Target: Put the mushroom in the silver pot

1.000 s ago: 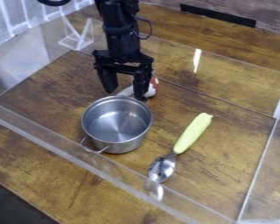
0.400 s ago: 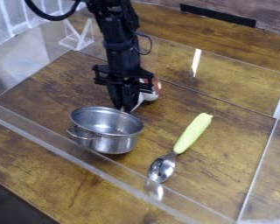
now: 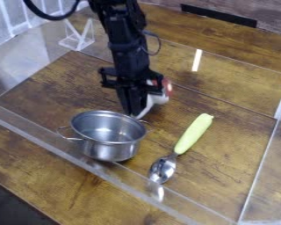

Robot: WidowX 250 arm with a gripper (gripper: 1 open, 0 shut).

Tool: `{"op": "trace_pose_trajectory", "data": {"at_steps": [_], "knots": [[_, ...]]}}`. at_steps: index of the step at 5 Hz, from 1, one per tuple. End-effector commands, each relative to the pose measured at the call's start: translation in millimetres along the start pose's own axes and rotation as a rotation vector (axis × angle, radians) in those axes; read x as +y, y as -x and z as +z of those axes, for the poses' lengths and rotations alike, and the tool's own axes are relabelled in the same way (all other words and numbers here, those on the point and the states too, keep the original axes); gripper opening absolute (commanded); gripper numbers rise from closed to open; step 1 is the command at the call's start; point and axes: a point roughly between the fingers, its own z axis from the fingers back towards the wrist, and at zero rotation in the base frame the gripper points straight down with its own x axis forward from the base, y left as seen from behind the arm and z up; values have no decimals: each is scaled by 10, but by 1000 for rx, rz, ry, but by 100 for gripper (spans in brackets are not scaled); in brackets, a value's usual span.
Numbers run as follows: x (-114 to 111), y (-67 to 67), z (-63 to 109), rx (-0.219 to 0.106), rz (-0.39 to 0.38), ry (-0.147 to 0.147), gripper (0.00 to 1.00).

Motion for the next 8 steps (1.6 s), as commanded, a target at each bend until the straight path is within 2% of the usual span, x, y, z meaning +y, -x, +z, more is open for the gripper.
{"op": "trace_pose_trajectory", "data": {"at_steps": [1, 2, 3, 4, 6, 7, 8], "knots": [[-179, 36, 438, -100, -32, 29, 0], [-380, 200, 501, -101, -69, 58, 0], [-595, 360, 440, -88, -114, 72, 0], [-767, 483, 271, -61, -166, 74, 0], [-967, 651, -62, -11, -236, 71, 0], [-968, 645, -270, 19, -255, 62, 0], [-923, 661, -270, 34, -290, 53, 0]]}}
